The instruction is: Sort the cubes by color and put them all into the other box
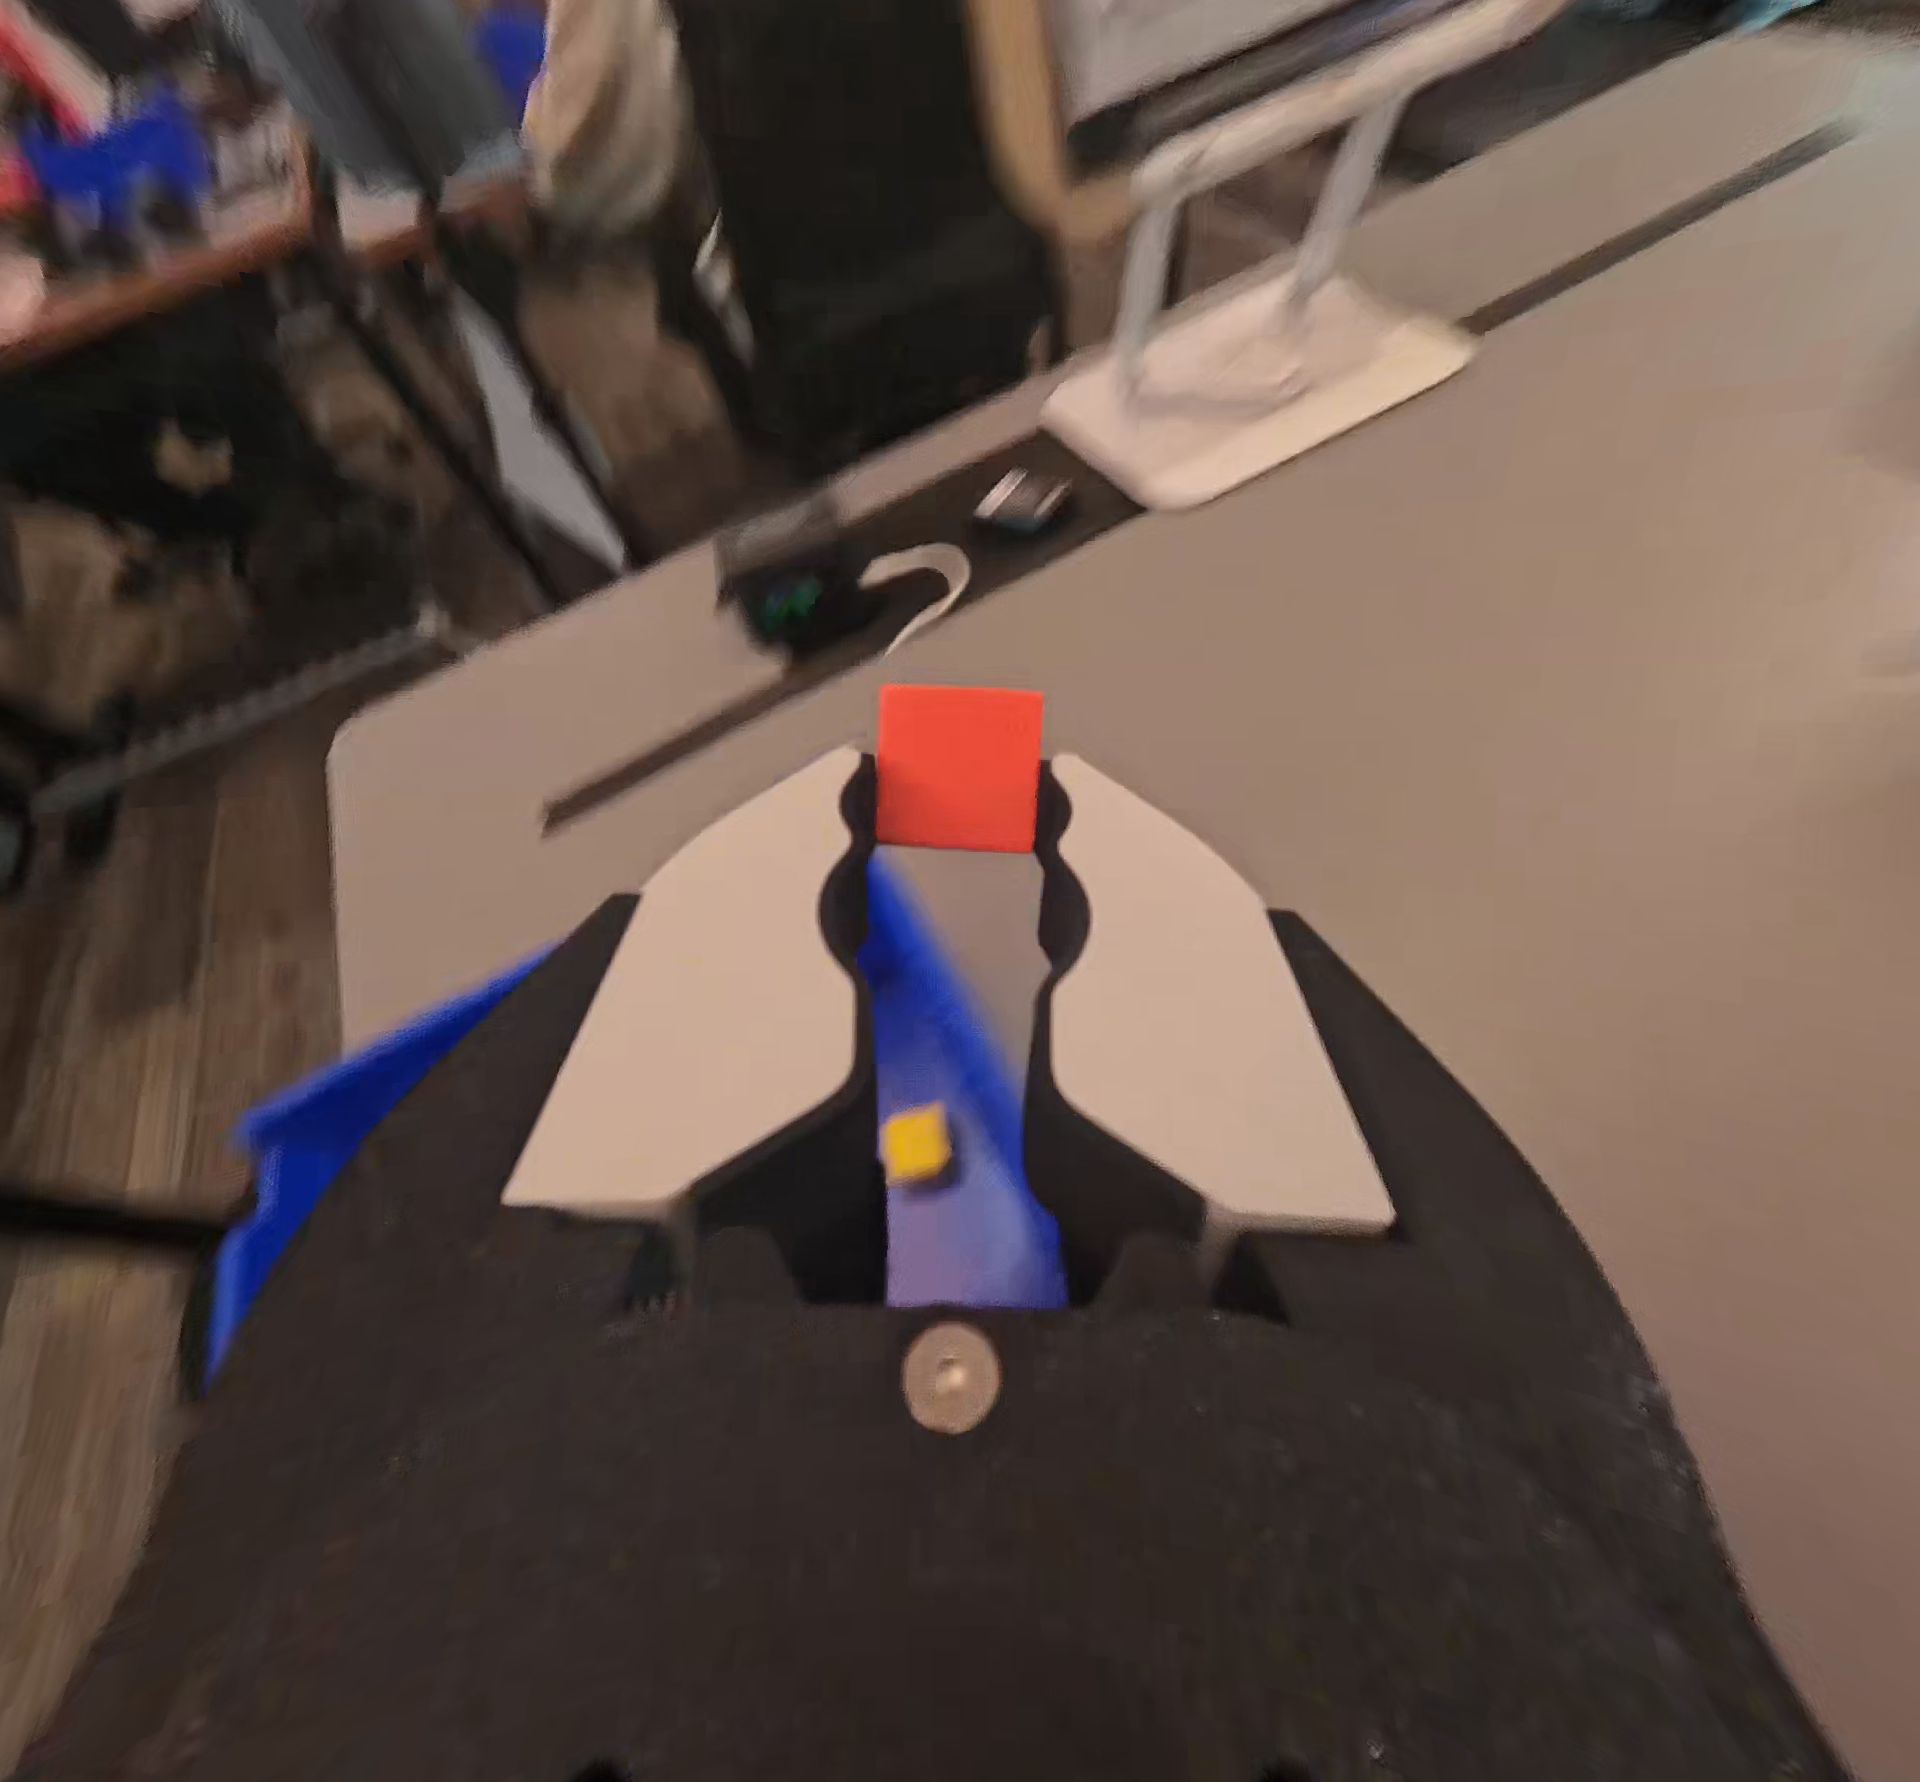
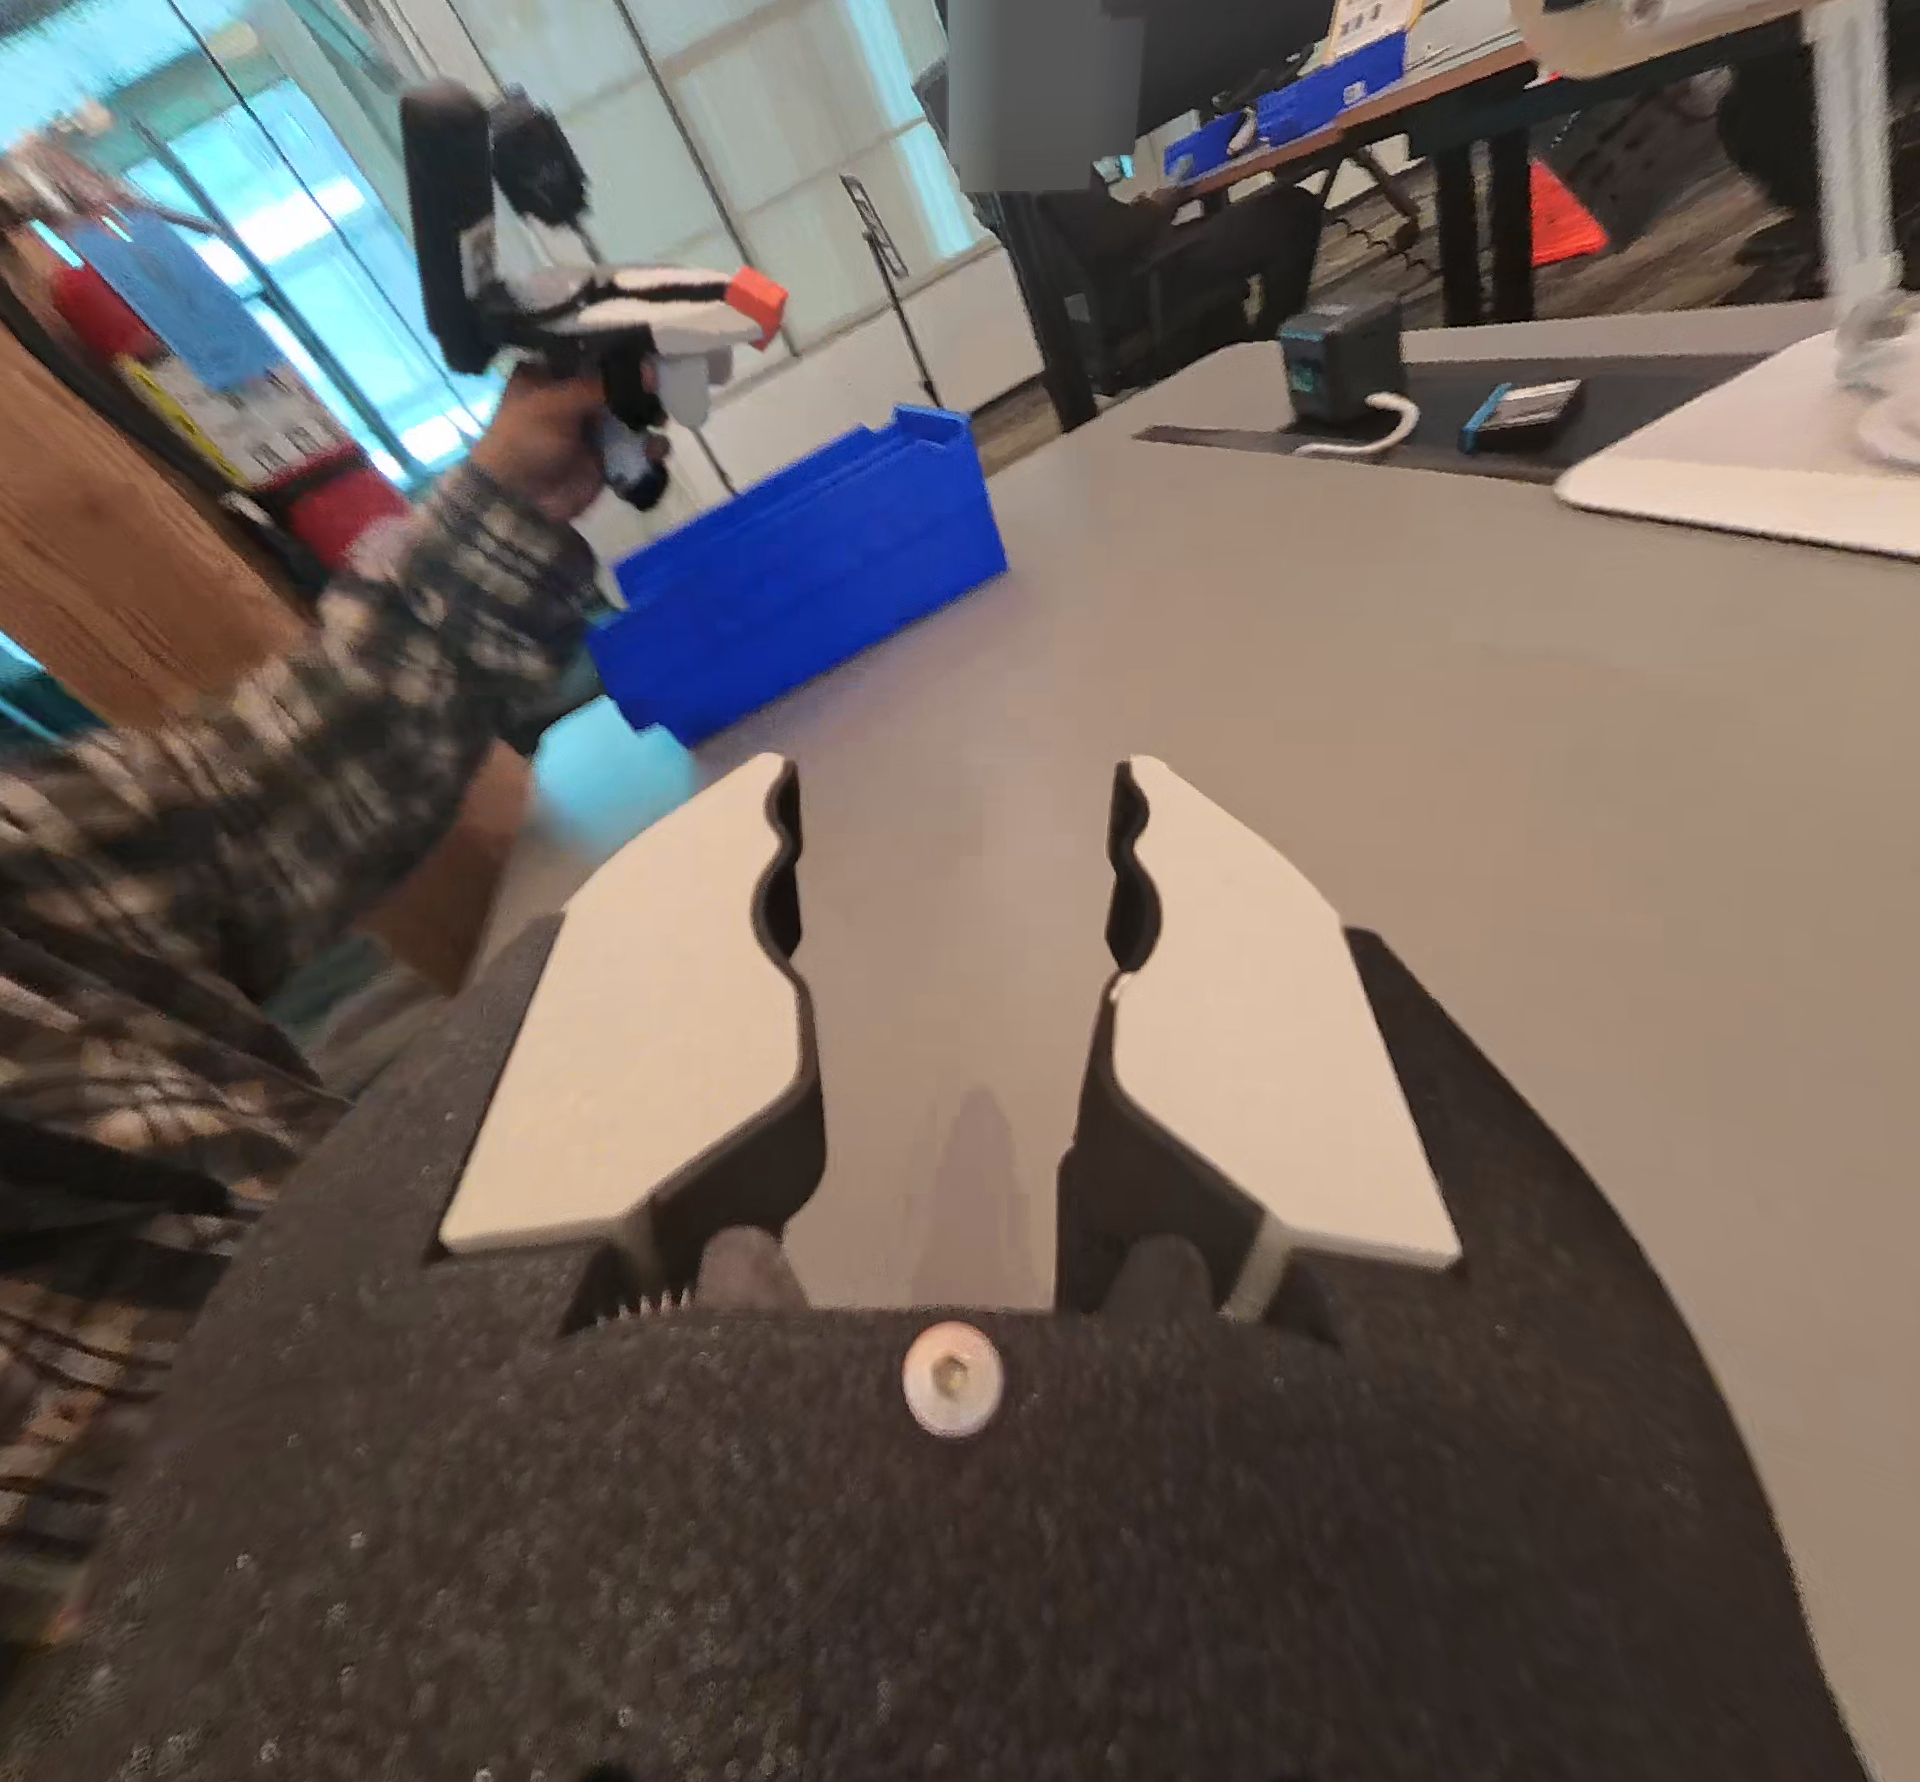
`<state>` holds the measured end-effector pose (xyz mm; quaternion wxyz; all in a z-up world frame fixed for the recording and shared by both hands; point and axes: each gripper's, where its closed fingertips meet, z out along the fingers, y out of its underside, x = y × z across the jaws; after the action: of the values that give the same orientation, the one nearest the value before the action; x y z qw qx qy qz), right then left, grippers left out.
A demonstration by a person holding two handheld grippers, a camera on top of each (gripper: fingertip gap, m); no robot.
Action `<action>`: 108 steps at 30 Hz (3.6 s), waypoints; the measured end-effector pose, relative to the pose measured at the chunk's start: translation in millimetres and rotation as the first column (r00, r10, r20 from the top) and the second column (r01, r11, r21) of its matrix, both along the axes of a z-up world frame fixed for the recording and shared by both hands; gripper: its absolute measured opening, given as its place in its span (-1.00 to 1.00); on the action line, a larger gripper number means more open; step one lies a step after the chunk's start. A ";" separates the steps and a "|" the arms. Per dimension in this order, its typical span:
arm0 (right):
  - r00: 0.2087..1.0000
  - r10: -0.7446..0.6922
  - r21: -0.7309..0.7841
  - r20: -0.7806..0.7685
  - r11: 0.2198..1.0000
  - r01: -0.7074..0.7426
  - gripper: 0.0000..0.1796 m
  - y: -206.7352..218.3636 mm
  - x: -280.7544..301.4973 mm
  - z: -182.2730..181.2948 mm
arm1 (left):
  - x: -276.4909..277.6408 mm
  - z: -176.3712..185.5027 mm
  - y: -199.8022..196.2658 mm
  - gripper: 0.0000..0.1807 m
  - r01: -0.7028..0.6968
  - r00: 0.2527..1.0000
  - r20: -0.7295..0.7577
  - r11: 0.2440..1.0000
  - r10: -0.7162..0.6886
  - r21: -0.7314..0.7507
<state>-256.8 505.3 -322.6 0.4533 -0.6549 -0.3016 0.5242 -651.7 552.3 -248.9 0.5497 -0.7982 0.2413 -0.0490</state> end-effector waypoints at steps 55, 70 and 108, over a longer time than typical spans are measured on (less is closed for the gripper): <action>0.231 -0.213 -0.089 0.949 0.522 0.848 -0.68 149.3 436.3 -89.5 | 363.0 -89.3 -63.6 -0.33 0.568 0.821 -0.044 0.806 -0.570 0.165; 0.094 -0.233 0.044 0.968 0.525 0.850 -0.47 150.6 439.2 -40.9 | 361.6 -89.7 -64.2 -0.36 0.572 0.818 -0.043 0.804 -0.574 0.162; 0.914 -0.342 0.274 0.216 0.920 0.280 -0.24 44.2 29.0 -22.6 | -29.1 -17.8 -114.0 -0.32 0.023 0.950 -0.306 0.993 -0.058 -0.116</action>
<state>-227.8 549.5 -345.2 0.5628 -0.6987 -0.3101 0.3145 -680.8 438.4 -266.7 0.4588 -0.8203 0.3376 0.0517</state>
